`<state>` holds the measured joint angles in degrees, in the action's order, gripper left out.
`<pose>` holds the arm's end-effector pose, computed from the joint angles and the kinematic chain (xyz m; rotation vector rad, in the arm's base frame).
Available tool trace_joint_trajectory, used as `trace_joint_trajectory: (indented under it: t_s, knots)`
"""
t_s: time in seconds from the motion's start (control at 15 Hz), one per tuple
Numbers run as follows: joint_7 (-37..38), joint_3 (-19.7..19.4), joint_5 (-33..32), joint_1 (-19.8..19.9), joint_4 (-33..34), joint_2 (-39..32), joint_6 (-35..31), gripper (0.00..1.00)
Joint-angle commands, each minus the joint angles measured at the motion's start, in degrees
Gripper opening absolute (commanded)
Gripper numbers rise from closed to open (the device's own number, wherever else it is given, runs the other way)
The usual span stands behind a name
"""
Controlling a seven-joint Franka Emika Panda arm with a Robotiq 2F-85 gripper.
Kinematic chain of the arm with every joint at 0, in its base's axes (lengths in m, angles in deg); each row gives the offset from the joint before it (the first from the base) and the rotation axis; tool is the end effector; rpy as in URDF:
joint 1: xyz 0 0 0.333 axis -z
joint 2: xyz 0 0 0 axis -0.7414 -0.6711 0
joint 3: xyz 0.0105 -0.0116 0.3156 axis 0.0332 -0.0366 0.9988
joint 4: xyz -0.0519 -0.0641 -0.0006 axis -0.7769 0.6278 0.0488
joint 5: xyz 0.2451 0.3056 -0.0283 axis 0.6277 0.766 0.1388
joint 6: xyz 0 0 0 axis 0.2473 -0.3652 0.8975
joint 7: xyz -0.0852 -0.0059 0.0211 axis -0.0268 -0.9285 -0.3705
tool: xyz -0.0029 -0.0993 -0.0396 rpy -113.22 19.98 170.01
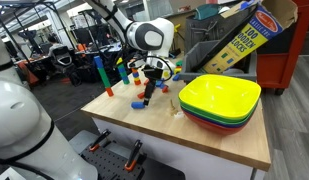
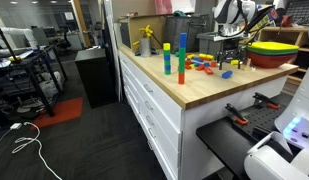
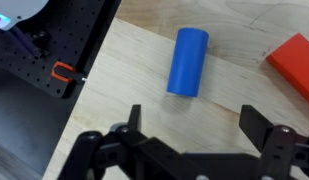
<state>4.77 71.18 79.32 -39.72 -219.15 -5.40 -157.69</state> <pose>0.4288 -0.1309 0.2337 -2.5162 1.6796 0.7162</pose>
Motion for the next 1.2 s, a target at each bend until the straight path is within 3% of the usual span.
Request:
trace_joint_trajectory:
  t_s: [0.0,0.33,0.47,0.53,1.07,1.13]
  knots:
    - [3.41,-0.49,0.33,-0.19,-2.02,2.14,1.65,1.00]
    - [4.60,-0.37,2.10,0.03,-2.21,1.30,2.36,0.99]
    - [4.36,-0.39,2.69,0.11,-2.37,1.40,2.44,0.74]
    - [4.26,-0.39,2.87,0.12,-2.47,1.42,2.30,0.71]
    - [3.92,-0.49,3.49,0.24,-2.65,1.99,2.02,0.08]
    - [3.88,-0.48,3.29,0.21,-2.61,2.25,1.89,0.08]
